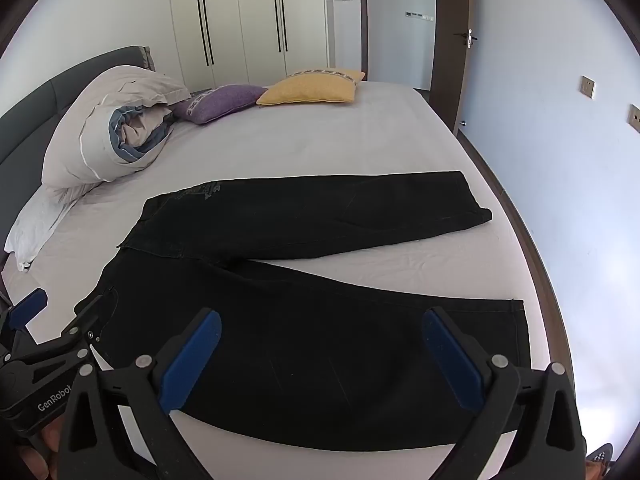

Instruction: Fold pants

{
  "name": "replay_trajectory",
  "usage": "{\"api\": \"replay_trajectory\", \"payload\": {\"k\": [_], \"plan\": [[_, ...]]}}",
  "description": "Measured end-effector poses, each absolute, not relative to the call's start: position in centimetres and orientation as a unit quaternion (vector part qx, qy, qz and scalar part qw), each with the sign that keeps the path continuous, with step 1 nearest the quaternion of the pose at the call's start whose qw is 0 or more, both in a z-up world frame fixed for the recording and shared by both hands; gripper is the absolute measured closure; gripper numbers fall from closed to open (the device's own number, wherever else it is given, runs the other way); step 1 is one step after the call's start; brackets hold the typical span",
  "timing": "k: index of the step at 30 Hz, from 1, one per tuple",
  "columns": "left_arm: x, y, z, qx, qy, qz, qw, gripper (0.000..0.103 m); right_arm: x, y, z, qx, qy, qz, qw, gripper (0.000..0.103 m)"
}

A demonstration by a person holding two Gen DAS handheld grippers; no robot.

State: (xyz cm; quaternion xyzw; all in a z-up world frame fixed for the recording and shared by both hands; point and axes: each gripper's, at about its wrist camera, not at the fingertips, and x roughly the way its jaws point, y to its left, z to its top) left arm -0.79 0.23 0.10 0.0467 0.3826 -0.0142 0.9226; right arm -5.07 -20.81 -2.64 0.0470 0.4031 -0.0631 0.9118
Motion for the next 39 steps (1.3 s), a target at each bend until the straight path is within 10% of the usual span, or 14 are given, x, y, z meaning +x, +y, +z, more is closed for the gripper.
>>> {"api": "replay_trajectory", "payload": {"k": [39], "plan": [[-0.81,0.48,-0.45,0.047,0.385,-0.013,0.922,0.000,-4.90,-20.37,-3.17,0.045,0.405,-0.063,0.911,0.000]]}}
